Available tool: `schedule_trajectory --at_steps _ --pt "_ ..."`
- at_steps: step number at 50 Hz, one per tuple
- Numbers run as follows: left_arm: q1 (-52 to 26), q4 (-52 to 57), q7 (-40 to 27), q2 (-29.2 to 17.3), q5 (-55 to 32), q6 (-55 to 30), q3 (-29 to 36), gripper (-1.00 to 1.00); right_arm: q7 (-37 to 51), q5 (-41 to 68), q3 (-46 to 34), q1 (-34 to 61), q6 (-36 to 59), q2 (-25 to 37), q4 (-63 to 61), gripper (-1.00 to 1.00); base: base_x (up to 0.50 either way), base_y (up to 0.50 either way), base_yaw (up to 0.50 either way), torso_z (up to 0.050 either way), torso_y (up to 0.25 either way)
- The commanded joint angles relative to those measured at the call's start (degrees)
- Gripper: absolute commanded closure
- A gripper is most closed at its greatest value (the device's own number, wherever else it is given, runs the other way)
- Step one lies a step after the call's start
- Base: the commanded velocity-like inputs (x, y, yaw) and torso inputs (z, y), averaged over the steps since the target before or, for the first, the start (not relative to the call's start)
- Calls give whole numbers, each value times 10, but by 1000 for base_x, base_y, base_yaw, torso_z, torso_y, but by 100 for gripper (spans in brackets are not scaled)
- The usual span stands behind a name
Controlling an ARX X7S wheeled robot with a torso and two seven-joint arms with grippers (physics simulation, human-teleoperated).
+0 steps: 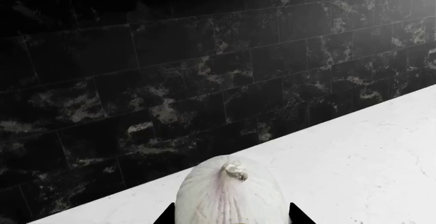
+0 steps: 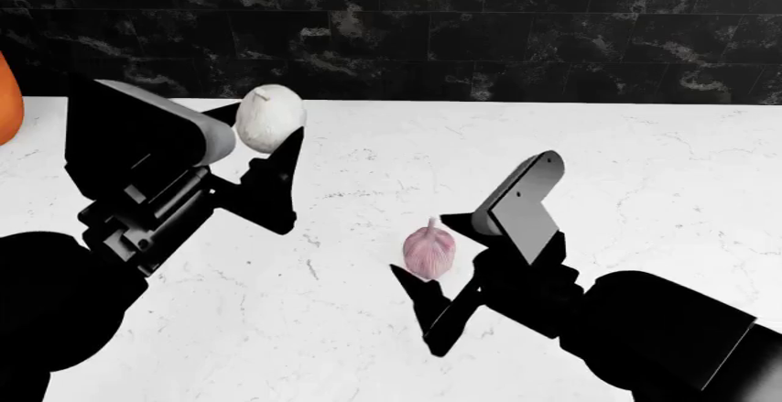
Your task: Pick the garlic, garlic from the counter and place them in the cabinet. Then close the cabinet.
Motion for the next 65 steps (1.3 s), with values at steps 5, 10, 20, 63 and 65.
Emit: schedule_trajectory --at_steps 5,10,20,63,65 --pt "6 -2 -5 -4 -7 8 -2 100 8 -27 -14 -1 -14 -1 31 -100 0 0 0 0 0" --pt "8 -4 -3 -5 -5 12 -1 100 11 -36 -19 2 -18 -4 41 -100 0 0 0 0 0" --pt "13 -5 -1 -8 -4 18 -1 100 8 -52 -37 1 -29 -10 66 -100 0 0 0 0 0" --pt "23 7 -9 -18 -9 27 2 100 51 -22 -1 17 11 12 1 100 0 0 0 0 0" --pt "25 8 -10 -19 -4 30 3 100 63 -14 17 20 15 12 -12 100 0 0 0 0 0"
